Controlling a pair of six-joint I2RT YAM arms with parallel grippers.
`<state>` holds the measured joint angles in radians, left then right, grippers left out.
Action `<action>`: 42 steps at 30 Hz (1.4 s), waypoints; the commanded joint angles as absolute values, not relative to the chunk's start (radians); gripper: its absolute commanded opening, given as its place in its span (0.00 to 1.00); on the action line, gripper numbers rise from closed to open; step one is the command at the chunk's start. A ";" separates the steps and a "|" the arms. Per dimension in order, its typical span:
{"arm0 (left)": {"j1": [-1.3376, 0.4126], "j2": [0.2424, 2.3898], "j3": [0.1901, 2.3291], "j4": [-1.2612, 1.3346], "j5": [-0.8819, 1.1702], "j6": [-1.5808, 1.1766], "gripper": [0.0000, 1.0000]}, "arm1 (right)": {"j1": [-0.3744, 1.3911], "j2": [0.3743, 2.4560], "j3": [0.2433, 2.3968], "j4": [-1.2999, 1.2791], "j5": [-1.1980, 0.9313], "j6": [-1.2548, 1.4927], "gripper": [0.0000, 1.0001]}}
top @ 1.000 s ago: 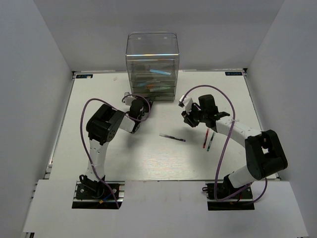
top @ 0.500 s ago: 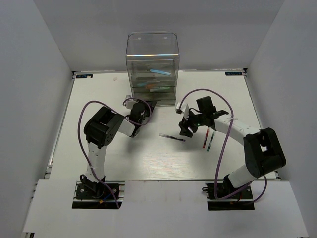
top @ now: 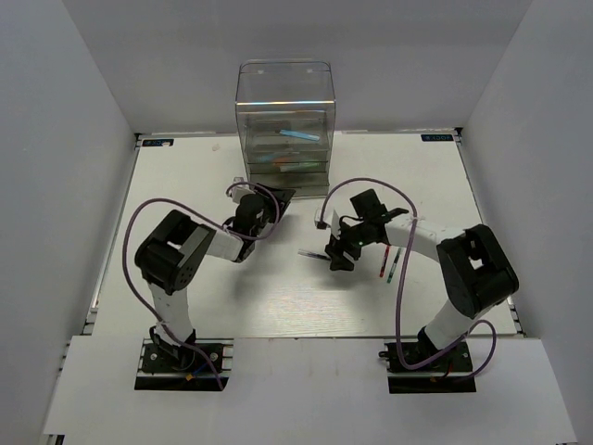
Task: Sort the stationery into containers
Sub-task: Pick up the pen from the center of the board, then place the pen in the drawer.
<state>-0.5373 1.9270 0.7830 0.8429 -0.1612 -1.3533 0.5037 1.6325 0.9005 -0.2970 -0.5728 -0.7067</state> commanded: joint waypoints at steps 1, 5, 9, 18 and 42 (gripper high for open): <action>-0.541 1.791 0.720 0.796 -0.080 -1.290 0.57 | 0.535 1.663 0.937 -0.281 -0.534 -0.713 0.74; -0.519 1.645 0.640 0.695 -0.042 -1.227 0.59 | 0.555 1.684 0.931 -0.244 -0.445 -0.707 0.68; -0.518 1.484 0.618 0.484 -0.064 -1.122 0.70 | 0.577 1.698 0.902 -0.212 -0.365 -0.713 0.57; -0.518 1.235 0.520 0.215 -0.103 -1.071 0.94 | 0.601 1.704 0.871 -0.207 -0.301 -0.759 0.07; -0.518 1.046 0.500 -0.138 -0.112 -1.141 0.99 | 0.606 2.054 1.726 -0.252 -0.129 -0.933 0.00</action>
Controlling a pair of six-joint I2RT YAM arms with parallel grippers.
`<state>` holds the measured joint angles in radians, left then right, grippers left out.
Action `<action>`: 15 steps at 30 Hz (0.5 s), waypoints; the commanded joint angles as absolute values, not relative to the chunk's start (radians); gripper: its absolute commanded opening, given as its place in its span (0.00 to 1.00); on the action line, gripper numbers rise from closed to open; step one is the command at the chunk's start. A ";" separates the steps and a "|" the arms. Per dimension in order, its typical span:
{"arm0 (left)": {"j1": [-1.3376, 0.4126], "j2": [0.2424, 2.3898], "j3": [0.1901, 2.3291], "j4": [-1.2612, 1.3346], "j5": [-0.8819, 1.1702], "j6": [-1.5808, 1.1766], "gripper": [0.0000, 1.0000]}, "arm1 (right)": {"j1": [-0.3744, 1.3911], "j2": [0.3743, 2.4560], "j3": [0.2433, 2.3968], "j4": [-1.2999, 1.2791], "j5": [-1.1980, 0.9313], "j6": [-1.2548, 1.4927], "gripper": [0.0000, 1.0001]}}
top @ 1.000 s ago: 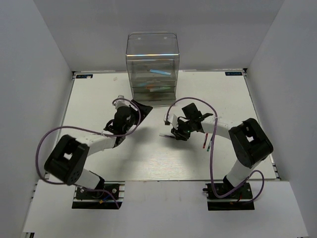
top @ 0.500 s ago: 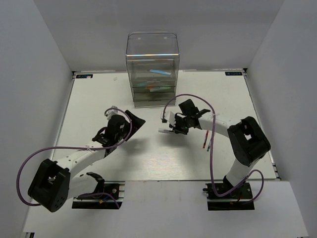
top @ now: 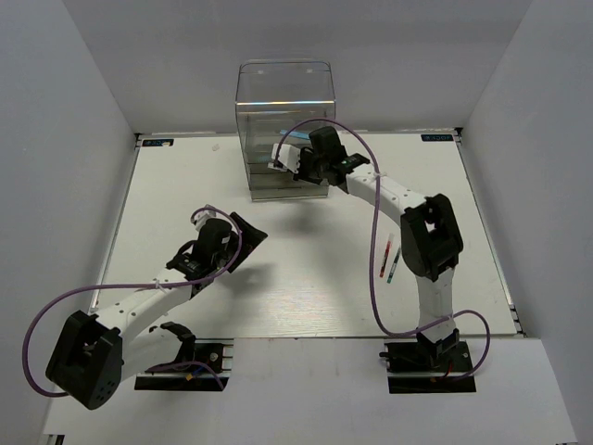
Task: Sort the stationery into containers
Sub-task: Place the pen in the drawer.
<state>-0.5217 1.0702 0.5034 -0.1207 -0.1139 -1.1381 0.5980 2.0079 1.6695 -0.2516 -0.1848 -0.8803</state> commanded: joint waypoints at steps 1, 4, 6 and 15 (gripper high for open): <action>-0.518 1.046 0.500 -0.147 -0.112 -1.141 0.99 | 0.607 2.072 1.736 -0.247 -0.123 -0.951 0.00; -0.518 1.046 0.500 -0.147 -0.112 -1.141 0.99 | 0.609 2.111 1.778 -0.248 -0.120 -0.988 0.00; -0.518 1.046 0.500 -0.147 -0.112 -1.141 0.99 | 0.617 2.120 1.787 -0.250 -0.114 -1.012 0.00; -0.518 1.121 0.557 -0.117 -0.061 -1.121 0.99 | 0.623 2.164 1.784 -0.228 -0.067 -1.040 0.13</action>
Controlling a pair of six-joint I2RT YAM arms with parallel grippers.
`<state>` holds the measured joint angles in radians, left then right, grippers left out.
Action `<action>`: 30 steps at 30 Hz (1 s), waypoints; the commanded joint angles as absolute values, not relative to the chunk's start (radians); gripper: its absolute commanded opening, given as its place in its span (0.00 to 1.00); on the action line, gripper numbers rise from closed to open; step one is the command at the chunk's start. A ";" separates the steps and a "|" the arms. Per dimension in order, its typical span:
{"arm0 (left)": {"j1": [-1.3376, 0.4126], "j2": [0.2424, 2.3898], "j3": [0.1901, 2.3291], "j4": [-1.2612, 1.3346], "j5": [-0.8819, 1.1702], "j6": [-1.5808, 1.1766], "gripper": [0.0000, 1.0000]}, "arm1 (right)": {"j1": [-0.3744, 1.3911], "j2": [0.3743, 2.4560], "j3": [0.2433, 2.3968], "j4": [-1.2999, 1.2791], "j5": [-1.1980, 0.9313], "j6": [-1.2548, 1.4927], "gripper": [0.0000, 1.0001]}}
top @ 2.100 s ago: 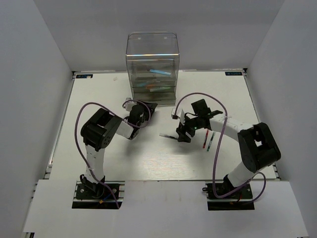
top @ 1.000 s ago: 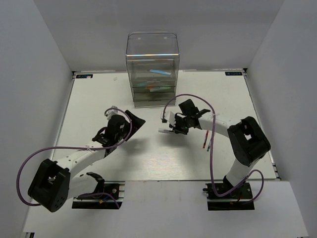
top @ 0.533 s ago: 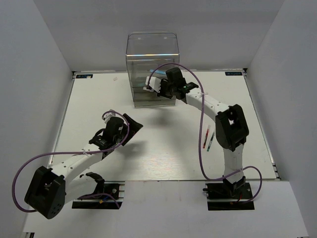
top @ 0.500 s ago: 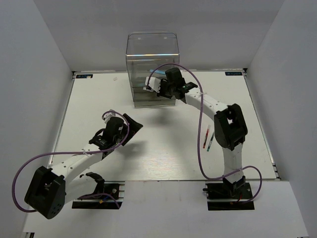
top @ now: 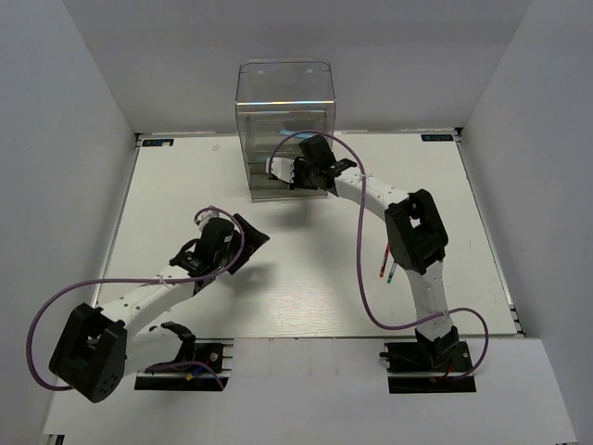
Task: Sort the stationery into containers
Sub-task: Place the pen in the drawer, then pick up the pen from the center of the board.
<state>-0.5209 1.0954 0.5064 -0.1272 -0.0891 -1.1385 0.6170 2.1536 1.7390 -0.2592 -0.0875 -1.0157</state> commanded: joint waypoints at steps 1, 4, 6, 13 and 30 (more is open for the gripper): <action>-0.518 1.133 0.566 -0.117 -0.052 -1.121 0.99 | 0.621 2.161 1.779 -0.235 -0.075 -1.039 0.19; -0.518 1.196 0.606 -0.094 -0.028 -1.103 0.99 | 0.623 2.137 1.758 -0.244 -0.104 -1.023 0.26; -0.528 1.254 0.646 -0.081 -0.014 -1.089 0.99 | 0.621 2.106 1.730 -0.245 -0.112 -1.020 0.28; -0.537 1.399 0.771 -0.054 0.098 -1.013 0.98 | 0.612 2.027 1.677 -0.253 -0.143 -0.936 0.30; -0.667 1.885 1.254 0.008 0.402 -0.899 0.26 | 0.281 1.678 1.255 -0.460 0.049 -0.135 0.00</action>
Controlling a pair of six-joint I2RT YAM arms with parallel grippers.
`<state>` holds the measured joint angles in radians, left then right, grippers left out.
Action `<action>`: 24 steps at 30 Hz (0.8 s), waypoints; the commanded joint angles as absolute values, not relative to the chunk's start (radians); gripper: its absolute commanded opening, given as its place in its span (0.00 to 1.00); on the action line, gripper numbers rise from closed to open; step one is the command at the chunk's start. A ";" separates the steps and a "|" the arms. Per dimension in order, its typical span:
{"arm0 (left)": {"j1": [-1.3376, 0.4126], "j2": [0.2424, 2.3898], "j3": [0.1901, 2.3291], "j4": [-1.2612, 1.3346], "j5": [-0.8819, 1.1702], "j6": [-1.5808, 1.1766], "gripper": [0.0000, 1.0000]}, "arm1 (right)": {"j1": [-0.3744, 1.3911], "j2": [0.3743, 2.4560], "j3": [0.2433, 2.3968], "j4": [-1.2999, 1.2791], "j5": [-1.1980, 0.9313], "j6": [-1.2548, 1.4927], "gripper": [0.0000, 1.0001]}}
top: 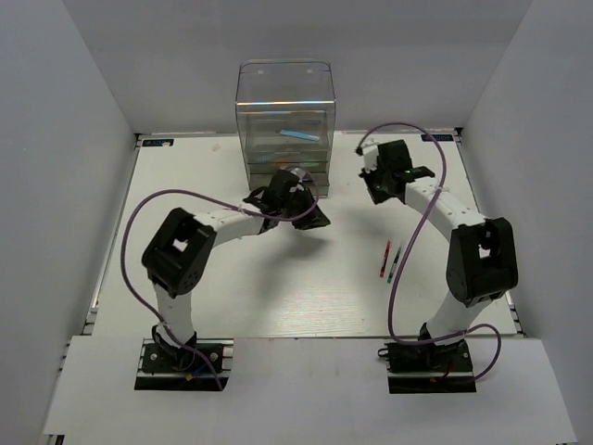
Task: Sort the stationery into containers
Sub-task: Pick up the pen from the center of the board.
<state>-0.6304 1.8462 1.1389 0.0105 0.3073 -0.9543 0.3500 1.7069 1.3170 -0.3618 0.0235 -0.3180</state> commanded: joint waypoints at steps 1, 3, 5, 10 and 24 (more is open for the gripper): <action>-0.693 1.911 1.291 -0.012 0.417 -0.884 0.28 | 0.267 1.661 1.240 -0.471 0.041 -0.120 0.00; -0.719 1.991 1.413 -0.064 0.439 -0.852 0.32 | 0.209 1.626 1.188 -0.474 0.016 -0.088 0.00; -0.759 2.040 1.492 -0.150 0.439 -0.799 0.44 | 0.187 1.608 1.171 -0.489 0.009 -0.077 0.03; -0.827 2.146 1.683 -0.305 0.377 -0.707 0.63 | 0.112 1.563 1.085 -0.494 -0.046 -0.058 0.14; -1.002 2.342 2.006 -0.541 0.108 -0.562 0.64 | -0.038 1.480 1.005 -0.483 -0.164 0.017 0.13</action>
